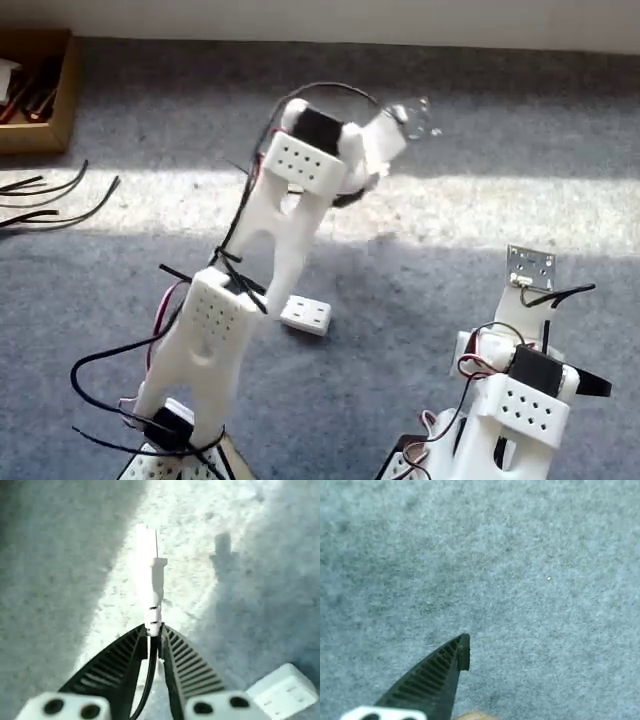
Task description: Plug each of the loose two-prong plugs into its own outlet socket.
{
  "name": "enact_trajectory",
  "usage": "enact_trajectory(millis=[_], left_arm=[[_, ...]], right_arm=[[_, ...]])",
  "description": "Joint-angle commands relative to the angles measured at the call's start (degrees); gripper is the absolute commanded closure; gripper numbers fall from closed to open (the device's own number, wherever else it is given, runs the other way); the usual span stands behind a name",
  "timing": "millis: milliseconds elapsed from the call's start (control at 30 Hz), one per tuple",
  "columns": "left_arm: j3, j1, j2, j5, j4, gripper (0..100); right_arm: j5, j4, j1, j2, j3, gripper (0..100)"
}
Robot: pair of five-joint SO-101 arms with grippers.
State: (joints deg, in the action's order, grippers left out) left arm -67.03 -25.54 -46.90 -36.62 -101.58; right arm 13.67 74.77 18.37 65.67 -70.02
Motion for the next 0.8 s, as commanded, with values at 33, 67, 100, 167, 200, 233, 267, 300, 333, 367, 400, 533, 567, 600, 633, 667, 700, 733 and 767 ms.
enact_trajectory(millis=[33, 67, 100, 167, 200, 233, 267, 300, 333, 367, 400, 533, 567, 600, 633, 667, 700, 733, 767], left_arm=[[16.6, -9.7, 16.6, 0.4, -0.3, 100], [19.4, -11.8, 18.9, 0.4, -0.2, 100], [21.7, -13.8, 21.0, 0.3, -0.2, 100], [25.2, -17.6, 23.6, 0.3, -0.1, 100], [26.2, -19.2, 24.0, 0.4, -0.1, 100], [26.8, -20.5, 24.0, 0.4, 0.0, 100], [27.2, -21.5, 24.0, 0.4, 0.5, 100], [27.7, -22.3, 24.0, 0.4, 1.2, 100], [28.6, -23.1, 24.0, 0.4, 2.1, 100], [29.3, -23.8, 24.0, 0.4, 3.3, 100], [30.1, -24.6, 24.0, 0.6, 4.3, 100], [34.6, -27.7, 24.0, 3.6, 9.1, 100], [36.2, -28.4, 24.0, 4.0, 10.4, 100], [37.8, -29.1, 24.0, 4.3, 11.3, 100], [39.4, -29.7, 24.0, 4.4, 12.2, 100], [41.0, -30.2, 24.0, 4.4, 12.9, 100], [42.2, -30.7, 24.0, 4.4, 13.4, 99], [43.1, -31.0, 24.1, 4.4, 13.4, 99], [43.7, -31.2, 24.2, 4.4, 13.3, 99]], right_arm=[[0.8, 0.0, 0.0, -0.5, 0.2, 33.2], [0.8, 0.0, 0.8, -0.5, 0.2, 33.2], [0.9, 0.0, 3.0, -0.5, 0.2, 33.2], [3.2, 0.0, 11.1, -0.4, 0.7, 33.2], [5.3, 0.0, 16.6, -0.3, 1.0, 33.2], [6.9, 0.0, 22.1, -0.1, 1.7, 33.2], [7.5, 0.1, 26.6, -0.1, 2.8, 33.2], [8.0, 0.2, 30.5, -0.1, 3.4, 33.2], [9.1, 0.2, 33.6, -0.1, 3.9, 33.2], [11.1, 0.5, 35.7, -0.1, 4.2, 33.2], [13.4, 0.6, 36.9, -0.1, 4.2, 33.2], [16.8, 0.6, 40.1, -0.1, 4.0, 33.2], [17.8, 0.6, 41.1, -0.1, 4.1, 33.2], [18.9, 0.6, 42.0, -0.1, 4.2, 33.2], [20.0, 0.6, 42.8, -0.1, 4.2, 33.2], [21.1, 0.6, 43.3, -0.1, 4.1, 33.2], [22.0, 0.6, 43.6, -0.1, 3.9, 33.2], [22.5, 0.6, 43.6, -0.1, 3.4, 33.2], [22.9, 0.6, 43.6, -0.1, 2.9, 33.2]])
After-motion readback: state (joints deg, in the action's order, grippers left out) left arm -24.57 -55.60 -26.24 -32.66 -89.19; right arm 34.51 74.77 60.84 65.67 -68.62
